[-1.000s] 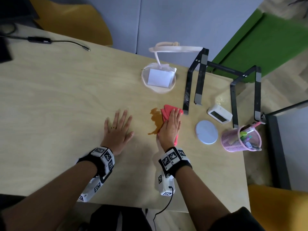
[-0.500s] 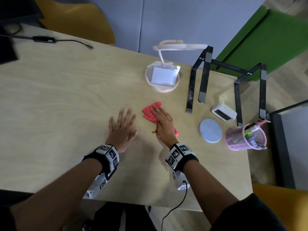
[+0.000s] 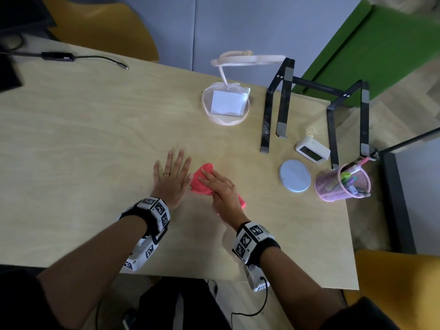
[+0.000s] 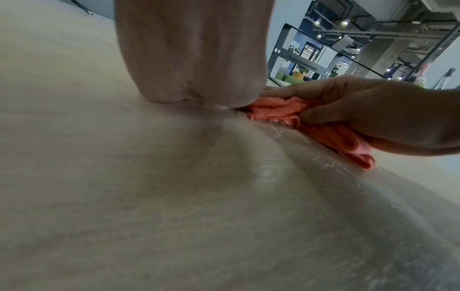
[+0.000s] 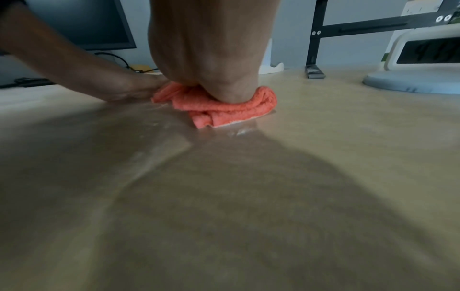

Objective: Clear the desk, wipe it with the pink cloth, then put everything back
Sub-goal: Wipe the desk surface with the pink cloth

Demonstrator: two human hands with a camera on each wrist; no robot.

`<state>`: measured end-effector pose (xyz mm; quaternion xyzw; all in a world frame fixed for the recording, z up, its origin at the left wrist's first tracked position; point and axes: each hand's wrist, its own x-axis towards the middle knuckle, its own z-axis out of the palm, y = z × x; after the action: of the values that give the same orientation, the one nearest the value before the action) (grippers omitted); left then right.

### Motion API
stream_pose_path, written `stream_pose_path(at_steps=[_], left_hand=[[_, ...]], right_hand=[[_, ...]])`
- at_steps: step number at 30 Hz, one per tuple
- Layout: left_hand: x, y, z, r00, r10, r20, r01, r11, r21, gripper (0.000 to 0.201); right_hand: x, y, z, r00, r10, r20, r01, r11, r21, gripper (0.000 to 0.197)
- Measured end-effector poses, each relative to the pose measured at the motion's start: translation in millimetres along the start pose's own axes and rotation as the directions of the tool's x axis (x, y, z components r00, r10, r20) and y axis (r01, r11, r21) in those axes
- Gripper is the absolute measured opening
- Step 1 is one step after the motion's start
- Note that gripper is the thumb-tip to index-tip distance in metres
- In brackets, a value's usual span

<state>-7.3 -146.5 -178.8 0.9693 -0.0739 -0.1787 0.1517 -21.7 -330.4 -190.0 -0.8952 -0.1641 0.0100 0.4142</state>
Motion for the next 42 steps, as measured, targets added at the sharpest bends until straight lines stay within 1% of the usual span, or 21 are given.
stream_pose_path(at_steps=[4,8,10,11,12,13,14,15,16,17,19,22,24,25,27,29,31,35,38,40,42], left_hand=[[-0.4,1.6,-1.1,1.000,-0.008,-0.014,0.008,1.000,0.000,0.076],[-0.5,2.3,-2.0,1.000,-0.020,-0.019,0.020,1.000,-0.011,0.071],[-0.5,2.6,-2.8,1.000,-0.028,-0.013,0.027,0.999,-0.044,0.059],[-0.7,2.8,-2.7,0.999,-0.033,-0.014,0.032,0.998,-0.052,0.055],[-1.1,2.7,-2.8,0.999,-0.037,-0.022,0.036,0.998,-0.055,0.055],[-1.4,2.1,-2.2,0.999,-0.041,-0.035,0.039,0.998,-0.051,0.054],[-1.4,1.7,-1.6,0.998,-0.040,-0.043,0.038,0.998,-0.048,0.054],[-1.4,0.5,-0.5,0.999,-0.036,-0.041,0.034,0.999,-0.042,0.054],[-1.1,-0.1,-0.6,0.999,-0.028,-0.038,0.027,0.999,-0.033,0.057],[-0.6,-0.6,-1.0,0.999,-0.024,-0.037,0.023,0.999,-0.030,0.062],[0.3,-2.0,-0.8,0.999,-0.030,-0.027,0.029,0.999,-0.032,0.060],[2.0,-4.1,0.5,1.000,-0.024,-0.018,0.024,1.000,-0.011,0.054],[2.6,-5.2,0.1,1.000,-0.014,0.008,0.014,1.000,-0.024,0.062],[2.7,-5.8,-0.3,1.000,-0.010,0.014,0.011,0.999,-0.038,0.070],[2.3,-6.7,-1.4,0.999,-0.003,0.033,0.005,0.998,-0.055,0.077],[2.1,-6.5,-1.7,0.999,-0.002,0.039,0.004,0.999,-0.051,0.069],[1.5,-5.1,-2.2,0.999,-0.007,0.042,0.009,0.999,-0.049,0.058],[2.1,-3.9,-2.8,0.999,-0.009,0.032,0.010,0.999,-0.052,0.061],[0.9,-4.3,-3.2,1.000,-0.003,0.022,0.005,0.998,-0.062,0.070],[0.4,-2.9,-4.1,0.999,-0.008,0.035,0.011,0.998,-0.060,0.062],[0.5,-1.4,-5.9,0.999,-0.020,0.040,0.023,0.998,-0.053,0.055]], right_hand=[[-22.4,-11.0,9.7,0.996,-0.045,0.077,0.043,0.999,0.024,0.036],[-48.0,-25.3,8.0,0.987,-0.132,0.091,0.122,0.987,0.106,0.023],[-54.8,-36.7,3.8,0.985,-0.107,0.132,0.086,0.984,0.158,0.019],[-53.6,-45.1,-2.3,0.991,-0.022,0.132,-0.010,0.971,0.237,0.019],[-51.6,-52.1,-12.0,0.982,0.058,0.178,-0.106,0.956,0.273,0.024],[-49.6,-55.7,-22.4,0.952,0.145,0.270,-0.237,0.906,0.351,0.030],[-47.0,-56.6,-32.1,0.911,0.205,0.356,-0.348,0.846,0.403,0.035],[-42.8,-56.3,-40.8,0.869,0.286,0.405,-0.464,0.754,0.464,0.038],[-37.4,-54.7,-50.8,0.836,0.355,0.418,-0.544,0.630,0.554,0.038],[-31.8,-51.0,-59.9,0.821,0.422,0.385,-0.568,0.542,0.619,0.037],[-19.9,-40.9,-70.5,0.816,0.517,0.259,-0.521,0.461,0.719,0.040],[0.9,-20.1,-81.6,0.793,0.606,0.064,-0.394,0.430,0.812,0.040],[12.8,-12.4,-88.6,0.784,0.620,0.016,-0.342,0.411,0.845,0.038],[17.2,-10.0,-88.8,0.785,0.619,0.009,-0.340,0.419,0.842,0.037],[21.1,-6.9,-80.9,0.787,0.617,0.004,-0.386,0.488,0.783,0.035],[19.2,-9.0,-70.6,0.807,0.591,-0.002,-0.429,0.588,0.685,0.036],[15.6,-11.1,-62.1,0.841,0.541,0.027,-0.441,0.655,0.613,0.038],[9.6,-26.2,-53.7,0.866,0.490,0.101,-0.440,0.649,0.621,0.034],[-5.3,-36.5,-37.0,0.894,0.442,0.069,-0.407,0.738,0.539,0.033],[-17.0,-36.4,-24.3,0.920,0.390,0.041,-0.361,0.803,0.474,0.038],[-26.8,-42.0,-18.1,0.934,0.354,0.048,-0.337,0.826,0.452,0.038]])
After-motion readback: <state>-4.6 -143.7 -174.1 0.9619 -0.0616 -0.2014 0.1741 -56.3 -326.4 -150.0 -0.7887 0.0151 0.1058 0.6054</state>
